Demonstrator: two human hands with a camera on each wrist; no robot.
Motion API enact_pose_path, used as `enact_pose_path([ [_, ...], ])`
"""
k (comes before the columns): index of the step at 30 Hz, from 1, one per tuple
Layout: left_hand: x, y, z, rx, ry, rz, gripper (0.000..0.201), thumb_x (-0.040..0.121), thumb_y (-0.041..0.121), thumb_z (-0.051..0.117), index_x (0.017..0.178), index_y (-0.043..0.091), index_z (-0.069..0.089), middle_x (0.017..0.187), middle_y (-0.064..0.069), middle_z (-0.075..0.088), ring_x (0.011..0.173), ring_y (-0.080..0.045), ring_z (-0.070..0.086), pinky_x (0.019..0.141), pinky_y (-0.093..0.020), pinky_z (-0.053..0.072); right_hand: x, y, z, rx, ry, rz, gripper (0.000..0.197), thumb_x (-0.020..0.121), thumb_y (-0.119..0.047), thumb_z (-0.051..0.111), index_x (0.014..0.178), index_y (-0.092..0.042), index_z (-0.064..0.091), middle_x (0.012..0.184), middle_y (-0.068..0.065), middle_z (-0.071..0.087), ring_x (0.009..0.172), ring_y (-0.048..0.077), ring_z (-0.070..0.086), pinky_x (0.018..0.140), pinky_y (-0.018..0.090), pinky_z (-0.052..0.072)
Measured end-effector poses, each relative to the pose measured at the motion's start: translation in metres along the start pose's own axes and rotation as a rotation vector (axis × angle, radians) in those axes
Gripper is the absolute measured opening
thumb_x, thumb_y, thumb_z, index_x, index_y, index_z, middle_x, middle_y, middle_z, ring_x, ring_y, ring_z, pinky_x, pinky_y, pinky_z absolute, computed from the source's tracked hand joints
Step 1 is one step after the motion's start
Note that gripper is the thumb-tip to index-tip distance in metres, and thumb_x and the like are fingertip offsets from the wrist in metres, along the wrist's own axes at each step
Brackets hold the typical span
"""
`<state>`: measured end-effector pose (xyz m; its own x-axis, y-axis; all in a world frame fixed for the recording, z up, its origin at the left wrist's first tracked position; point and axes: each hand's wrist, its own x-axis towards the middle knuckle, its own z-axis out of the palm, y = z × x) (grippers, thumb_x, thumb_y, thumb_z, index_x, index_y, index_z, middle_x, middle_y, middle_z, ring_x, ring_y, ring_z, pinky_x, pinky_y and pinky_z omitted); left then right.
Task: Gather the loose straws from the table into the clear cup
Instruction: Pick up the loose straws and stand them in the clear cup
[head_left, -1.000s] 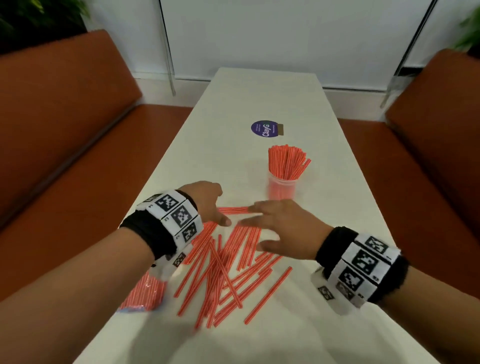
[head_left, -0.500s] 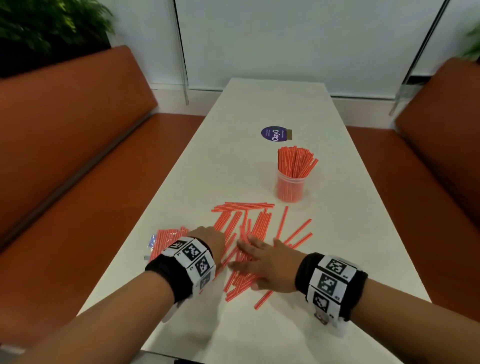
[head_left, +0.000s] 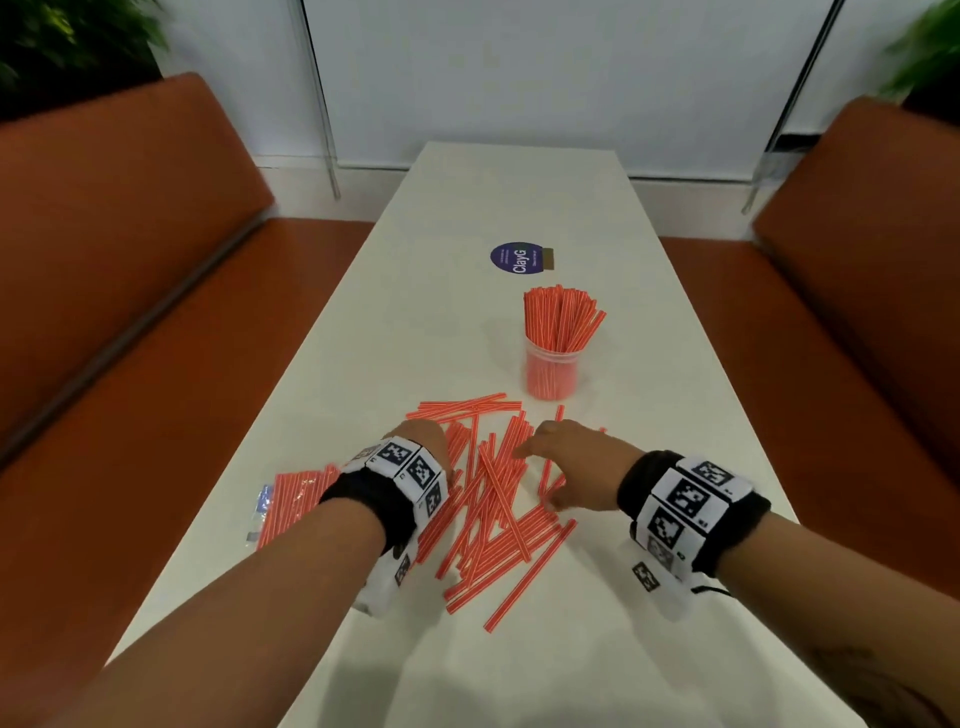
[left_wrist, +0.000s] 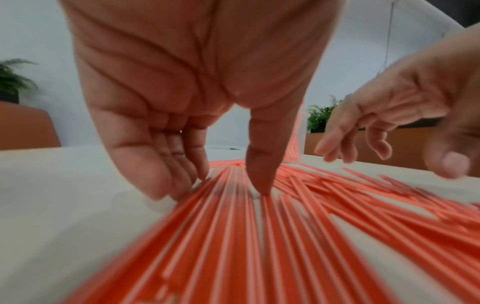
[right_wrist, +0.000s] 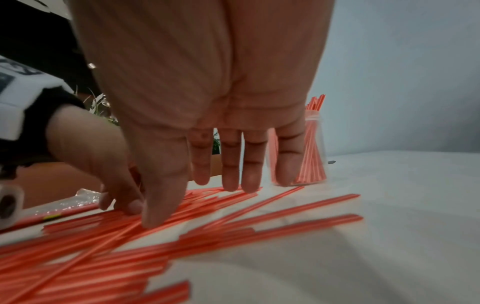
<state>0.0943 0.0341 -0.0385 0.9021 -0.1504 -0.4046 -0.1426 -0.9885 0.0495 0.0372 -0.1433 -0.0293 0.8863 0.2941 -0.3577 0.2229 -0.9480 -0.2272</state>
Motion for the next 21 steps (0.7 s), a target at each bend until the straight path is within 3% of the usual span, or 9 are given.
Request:
enact_pose_path([
  [2,0.003,0.002,0.001,-0.020,-0.016,0.004,0.042,0.088,0.024,0.055,0.055,0.016,0.030,0.059,0.001,0.033,0.052,-0.013,0.036,0.067,-0.023,0.039,0.001,-0.001,0.003,0.006,-0.026,-0.005,0.060,0.082,-0.021,0.067,0.136,-0.024,0.042,0.132,0.002,0.048,0.121,0.020,0.044,0.103,0.034,0.039],
  [5,0.004,0.005,0.001,-0.007,-0.045,0.025,0.041,0.089,0.018,0.054,0.053,0.013,0.033,0.056,0.001,0.035,0.049,-0.011,0.036,0.045,-0.018,0.030,0.002,-0.001,0.006,0.011,-0.033,-0.008,0.056,0.081,-0.022,0.068,0.133,-0.022,0.047,0.128,0.003,0.049,0.118,0.020,0.046,0.101,0.033,0.040],
  [11,0.010,0.003,0.012,-0.003,-0.132,0.064,0.037,0.091,0.008,0.047,0.057,0.015,0.035,0.058,0.003,0.034,0.049,-0.006,0.032,0.038,-0.012,0.029,0.000,-0.001,0.010,0.040,0.002,-0.003,0.053,0.082,-0.026,0.067,0.131,-0.023,0.049,0.123,0.002,0.051,0.114,0.019,0.046,0.098,0.033,0.042],
  [13,0.007,0.004,0.012,-0.016,-0.130,0.052,0.023,0.095,0.009,0.042,0.073,0.010,0.049,0.062,0.002,0.033,0.058,-0.007,0.043,0.048,-0.014,0.034,0.000,0.000,0.011,0.045,0.006,0.000,0.053,0.083,-0.026,0.066,0.132,-0.022,0.048,0.124,0.002,0.050,0.114,0.019,0.046,0.099,0.033,0.041],
  [15,0.005,0.004,0.012,-0.076,-0.095,0.059,0.020,0.098,0.008,0.035,0.104,0.012,0.053,0.067,-0.002,0.036,0.092,-0.017,0.059,0.070,-0.021,0.044,0.000,0.000,0.011,0.048,0.008,-0.001,0.053,0.083,-0.027,0.066,0.133,-0.022,0.048,0.125,0.002,0.050,0.116,0.019,0.045,0.100,0.033,0.041],
  [16,0.006,0.004,0.014,-0.117,-0.067,0.066,0.024,0.097,0.007,0.033,0.112,0.014,0.050,0.072,-0.007,0.043,0.108,-0.023,0.058,0.080,-0.024,0.044,0.000,0.000,0.011,0.049,0.007,-0.001,0.053,0.084,-0.027,0.065,0.133,-0.021,0.047,0.125,0.002,0.050,0.116,0.019,0.045,0.100,0.033,0.041],
  [17,0.008,0.001,0.013,-0.254,-0.043,0.011,0.028,0.096,0.005,0.034,0.121,0.007,0.049,0.080,-0.009,0.050,0.115,-0.028,0.055,0.081,-0.026,0.044,0.000,0.000,0.011,0.050,0.004,0.000,0.053,0.084,-0.028,0.065,0.133,-0.021,0.047,0.125,0.002,0.050,0.116,0.019,0.045,0.100,0.033,0.041],
  [19,0.015,-0.005,0.010,-0.544,0.015,-0.054,0.034,0.094,0.005,0.039,0.124,-0.008,0.047,0.091,-0.013,0.056,0.107,-0.036,0.058,0.074,-0.030,0.047,0.000,0.000,0.009,0.050,-0.007,0.000,0.051,0.084,-0.029,0.064,0.133,-0.021,0.048,0.126,0.002,0.050,0.117,0.019,0.046,0.101,0.034,0.041],
  [21,0.014,-0.008,0.003,-0.844,0.054,-0.078,0.030,0.093,0.003,0.037,0.117,-0.011,0.047,0.086,-0.015,0.057,0.078,-0.033,0.060,0.067,-0.037,0.050,-0.001,0.000,0.007,0.051,-0.021,0.003,0.050,0.085,-0.030,0.062,0.132,-0.021,0.048,0.127,0.002,0.050,0.118,0.019,0.046,0.101,0.035,0.040],
])
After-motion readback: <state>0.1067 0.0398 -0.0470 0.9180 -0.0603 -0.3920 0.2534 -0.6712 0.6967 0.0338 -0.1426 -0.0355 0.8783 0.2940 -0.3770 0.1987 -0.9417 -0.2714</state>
